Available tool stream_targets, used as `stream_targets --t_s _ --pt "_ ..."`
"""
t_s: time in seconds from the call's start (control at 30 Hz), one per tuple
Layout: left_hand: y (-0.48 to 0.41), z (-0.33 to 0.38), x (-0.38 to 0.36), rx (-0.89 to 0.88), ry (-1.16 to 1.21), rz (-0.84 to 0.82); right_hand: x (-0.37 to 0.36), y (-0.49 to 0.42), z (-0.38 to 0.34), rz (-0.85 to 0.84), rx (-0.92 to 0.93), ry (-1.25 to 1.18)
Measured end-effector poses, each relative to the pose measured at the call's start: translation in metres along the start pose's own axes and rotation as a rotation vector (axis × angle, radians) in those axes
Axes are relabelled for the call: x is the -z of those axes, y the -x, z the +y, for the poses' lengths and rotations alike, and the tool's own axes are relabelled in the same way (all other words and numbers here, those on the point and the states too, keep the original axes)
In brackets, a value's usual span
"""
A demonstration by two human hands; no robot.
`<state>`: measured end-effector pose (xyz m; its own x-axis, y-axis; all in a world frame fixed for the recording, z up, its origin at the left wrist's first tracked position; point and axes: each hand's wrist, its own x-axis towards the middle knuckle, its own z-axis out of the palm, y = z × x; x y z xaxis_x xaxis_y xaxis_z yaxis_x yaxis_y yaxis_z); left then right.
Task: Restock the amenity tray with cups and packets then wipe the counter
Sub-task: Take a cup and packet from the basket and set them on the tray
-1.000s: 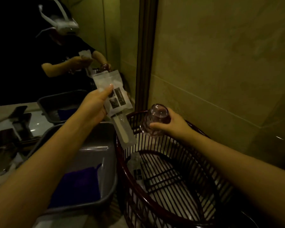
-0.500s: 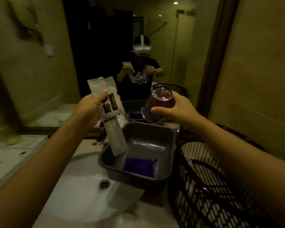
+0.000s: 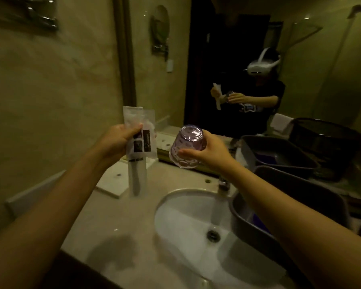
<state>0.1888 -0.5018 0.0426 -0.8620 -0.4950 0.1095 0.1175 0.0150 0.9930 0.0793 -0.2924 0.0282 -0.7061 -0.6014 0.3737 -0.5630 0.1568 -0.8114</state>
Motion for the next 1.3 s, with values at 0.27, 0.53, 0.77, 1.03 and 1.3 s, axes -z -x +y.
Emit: stream_targets --t_s 0.27,0.53,0.77,1.03,1.3 --pt "-0.052 -0.043 0.136 0.091 -0.067 0.033 -0.138 -0.069 0.015 -0.021 -0.072 -0.035" --pt "-0.094 -0.107 0.183 0.179 -0.044 -0.017 -0.207 -0.101 0.051 -0.031 -0.119 0.003" --pt "-0.142 -0.154 0.199 0.31 0.0 -0.036 -0.236 -0.128 0.11 -0.024 -0.177 0.001" --pt "-0.236 -0.186 0.196 0.403 -0.068 0.021 -0.259 -0.21 0.18 0.042 -0.261 -0.051" --pt "-0.305 -0.238 0.193 0.5 -0.023 0.01 -0.292 -0.28 0.237 0.068 -0.36 -0.11"
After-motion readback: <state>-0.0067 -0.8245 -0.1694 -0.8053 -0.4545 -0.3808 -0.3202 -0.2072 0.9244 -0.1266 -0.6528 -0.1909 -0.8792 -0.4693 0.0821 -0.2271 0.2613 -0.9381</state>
